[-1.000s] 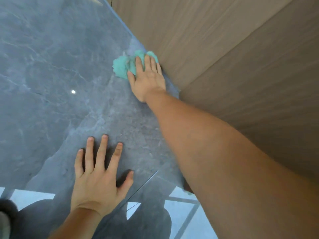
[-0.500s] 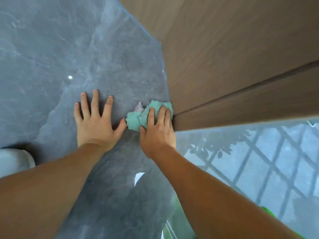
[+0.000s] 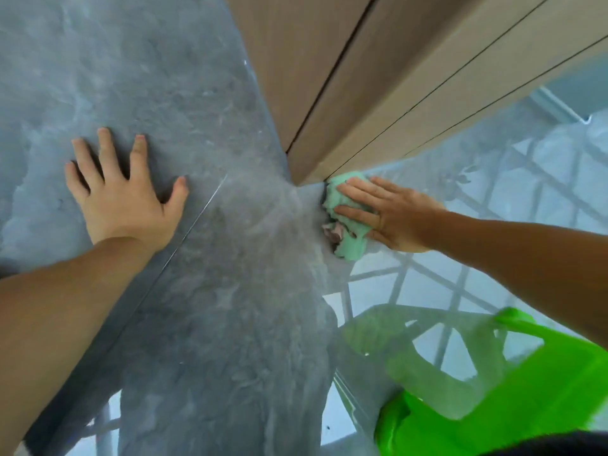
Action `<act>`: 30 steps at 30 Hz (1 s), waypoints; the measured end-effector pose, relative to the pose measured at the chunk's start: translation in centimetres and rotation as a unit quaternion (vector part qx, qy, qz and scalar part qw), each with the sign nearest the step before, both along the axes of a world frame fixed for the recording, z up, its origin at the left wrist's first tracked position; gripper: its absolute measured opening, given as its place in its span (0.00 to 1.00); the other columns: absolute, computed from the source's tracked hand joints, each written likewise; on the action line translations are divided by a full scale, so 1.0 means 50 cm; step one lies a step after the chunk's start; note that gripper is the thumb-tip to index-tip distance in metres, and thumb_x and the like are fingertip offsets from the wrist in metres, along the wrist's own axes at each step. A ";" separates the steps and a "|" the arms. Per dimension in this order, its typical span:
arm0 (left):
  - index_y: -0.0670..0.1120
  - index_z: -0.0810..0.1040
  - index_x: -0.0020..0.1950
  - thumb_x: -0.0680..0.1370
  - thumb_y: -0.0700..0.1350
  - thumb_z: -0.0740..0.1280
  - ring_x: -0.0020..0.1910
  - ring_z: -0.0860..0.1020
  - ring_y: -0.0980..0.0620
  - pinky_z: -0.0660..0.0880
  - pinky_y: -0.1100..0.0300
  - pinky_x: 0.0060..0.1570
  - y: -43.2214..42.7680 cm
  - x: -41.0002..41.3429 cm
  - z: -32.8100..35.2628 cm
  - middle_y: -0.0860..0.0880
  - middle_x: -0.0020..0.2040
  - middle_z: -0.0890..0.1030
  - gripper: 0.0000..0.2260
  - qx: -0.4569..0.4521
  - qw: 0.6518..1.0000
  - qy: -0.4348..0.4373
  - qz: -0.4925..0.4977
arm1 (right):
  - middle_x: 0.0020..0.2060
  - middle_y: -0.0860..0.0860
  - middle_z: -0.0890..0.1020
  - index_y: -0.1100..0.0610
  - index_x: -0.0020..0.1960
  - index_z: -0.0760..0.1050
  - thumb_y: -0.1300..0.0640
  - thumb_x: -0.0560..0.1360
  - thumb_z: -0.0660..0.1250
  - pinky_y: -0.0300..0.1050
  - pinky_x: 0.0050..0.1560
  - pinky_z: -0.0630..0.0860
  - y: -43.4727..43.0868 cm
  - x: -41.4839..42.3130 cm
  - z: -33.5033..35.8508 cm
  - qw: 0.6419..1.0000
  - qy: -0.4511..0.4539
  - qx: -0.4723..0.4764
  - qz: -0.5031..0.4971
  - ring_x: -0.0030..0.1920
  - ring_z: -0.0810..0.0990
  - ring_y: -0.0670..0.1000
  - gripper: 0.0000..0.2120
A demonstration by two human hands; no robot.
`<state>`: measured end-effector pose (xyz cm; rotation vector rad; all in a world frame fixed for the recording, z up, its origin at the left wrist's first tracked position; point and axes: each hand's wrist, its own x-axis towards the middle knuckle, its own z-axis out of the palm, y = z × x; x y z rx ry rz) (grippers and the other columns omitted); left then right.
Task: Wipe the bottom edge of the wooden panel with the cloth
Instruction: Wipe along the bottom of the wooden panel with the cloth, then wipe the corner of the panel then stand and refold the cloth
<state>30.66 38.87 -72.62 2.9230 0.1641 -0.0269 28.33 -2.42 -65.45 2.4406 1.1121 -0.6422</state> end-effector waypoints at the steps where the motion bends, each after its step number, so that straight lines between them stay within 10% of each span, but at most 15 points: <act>1: 0.50 0.57 0.78 0.76 0.67 0.54 0.79 0.51 0.30 0.47 0.34 0.75 0.000 0.001 0.000 0.37 0.81 0.55 0.35 0.002 1.000 0.001 0.000 | 0.78 0.58 0.55 0.49 0.78 0.51 0.42 0.79 0.50 0.60 0.76 0.56 -0.026 -0.004 0.003 0.999 -0.004 -0.010 -0.042 0.78 0.54 0.60 0.29; 6: 0.48 0.55 0.79 0.77 0.67 0.52 0.78 0.49 0.27 0.47 0.32 0.75 -0.005 -0.004 0.011 0.35 0.81 0.53 0.36 0.005 1.000 0.022 -0.017 | 0.79 0.56 0.51 0.48 0.78 0.50 0.47 0.80 0.56 0.60 0.75 0.59 -0.073 -0.049 -0.002 0.893 -0.033 0.043 -0.447 0.78 0.48 0.59 0.29; 9: 0.49 0.52 0.81 0.77 0.65 0.52 0.79 0.48 0.30 0.51 0.34 0.74 -0.038 0.002 0.050 0.37 0.82 0.49 0.36 0.032 0.988 0.141 0.048 | 0.73 0.60 0.65 0.52 0.74 0.60 0.57 0.76 0.61 0.56 0.68 0.68 -0.015 0.000 0.026 0.816 -0.034 0.050 -0.575 0.72 0.63 0.63 0.28; 14: 0.44 0.75 0.69 0.81 0.61 0.54 0.67 0.74 0.38 0.70 0.49 0.66 -0.235 -0.082 0.280 0.38 0.72 0.73 0.27 -0.186 0.906 0.380 0.000 | 0.54 0.54 0.79 0.54 0.65 0.75 0.55 0.71 0.69 0.45 0.50 0.74 0.157 0.020 0.227 0.837 0.158 0.060 -0.521 0.53 0.79 0.56 0.23; 19: 0.52 0.75 0.52 0.78 0.62 0.61 0.41 0.85 0.46 0.82 0.53 0.36 -0.351 -0.188 0.709 0.49 0.50 0.82 0.14 -0.513 0.716 0.415 0.227 | 0.39 0.50 0.76 0.51 0.44 0.73 0.60 0.71 0.66 0.41 0.41 0.68 0.252 -0.120 0.607 0.780 0.114 0.287 -0.545 0.42 0.74 0.54 0.05; 24: 0.50 0.74 0.59 0.79 0.45 0.67 0.39 0.82 0.47 0.82 0.57 0.38 -0.434 -0.359 1.049 0.47 0.49 0.82 0.09 -0.529 0.697 0.455 0.168 | 0.55 0.54 0.83 0.53 0.61 0.77 0.59 0.68 0.74 0.42 0.52 0.71 0.119 -0.382 0.952 0.671 0.119 0.361 -0.637 0.57 0.80 0.56 0.22; 30: 0.49 0.75 0.57 0.77 0.45 0.70 0.43 0.81 0.46 0.79 0.57 0.41 -0.649 -0.630 1.173 0.44 0.53 0.82 0.10 -0.477 0.665 0.568 0.087 | 0.41 0.59 0.81 0.58 0.55 0.80 0.58 0.63 0.79 0.48 0.45 0.68 -0.043 -0.756 1.066 0.542 -0.015 0.322 -0.776 0.48 0.79 0.61 0.21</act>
